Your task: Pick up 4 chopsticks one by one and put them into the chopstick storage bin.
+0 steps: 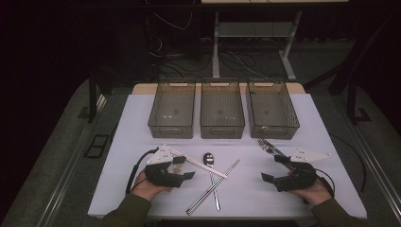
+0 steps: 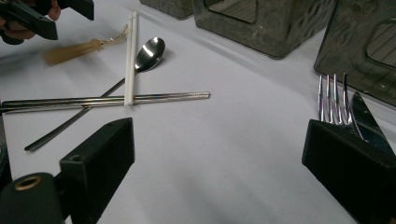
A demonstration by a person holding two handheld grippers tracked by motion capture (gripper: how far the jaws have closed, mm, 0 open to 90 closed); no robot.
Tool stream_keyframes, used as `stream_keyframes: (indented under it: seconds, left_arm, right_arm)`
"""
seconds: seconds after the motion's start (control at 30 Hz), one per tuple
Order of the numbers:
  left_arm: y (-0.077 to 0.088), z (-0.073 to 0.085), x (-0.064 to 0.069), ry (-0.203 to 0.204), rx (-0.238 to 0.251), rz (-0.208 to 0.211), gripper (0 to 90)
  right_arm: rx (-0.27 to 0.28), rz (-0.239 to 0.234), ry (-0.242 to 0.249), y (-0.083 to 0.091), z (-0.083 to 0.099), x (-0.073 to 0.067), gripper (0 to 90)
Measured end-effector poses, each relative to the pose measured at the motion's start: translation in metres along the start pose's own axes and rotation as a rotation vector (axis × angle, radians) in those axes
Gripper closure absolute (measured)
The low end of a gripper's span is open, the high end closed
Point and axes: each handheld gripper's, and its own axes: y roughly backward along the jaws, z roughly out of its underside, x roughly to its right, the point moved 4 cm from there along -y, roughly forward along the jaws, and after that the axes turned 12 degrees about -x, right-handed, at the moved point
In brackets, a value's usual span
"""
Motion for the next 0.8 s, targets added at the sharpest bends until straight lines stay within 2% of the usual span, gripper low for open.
stream_keyframes:
  seconds: [0.03,0.1,0.13,0.2,0.27,0.3,0.57,0.8]
  left_arm:
    - [0.000,0.000,0.001,-0.003,-0.004,-0.002,36.0]
    - [-0.001,-0.001,0.002,-0.011,-0.013,-0.009,46.3]
    - [-0.002,-0.002,0.002,-0.008,-0.010,-0.008,46.3]
    - [-0.003,-0.003,0.002,-0.010,-0.007,-0.009,56.4]
    - [-0.004,-0.005,0.001,-0.001,-0.009,-0.008,58.6]
    - [-0.005,-0.006,0.001,0.003,-0.009,-0.004,65.1]
    - [-0.016,-0.013,0.000,0.001,-0.046,0.022,87.3]
    - [-0.028,-0.019,0.000,-0.019,-0.091,0.027,89.6]
  right_arm:
    - [0.000,0.000,0.000,0.000,0.000,0.000,9.4]
    - [0.001,0.002,0.004,0.000,-0.001,-0.001,9.5]
    - [0.001,0.002,0.004,0.000,-0.001,-0.001,9.5]
    - [-0.002,0.006,0.001,0.000,-0.001,-0.001,9.5]
    - [-0.001,0.006,0.002,0.000,-0.001,-0.001,9.5]
    - [-0.001,0.007,0.000,-0.001,-0.001,0.000,9.5]
    - [-0.002,0.009,-0.001,0.000,0.000,-0.001,9.5]
    - [0.001,0.005,0.000,0.000,0.000,-0.001,9.5]
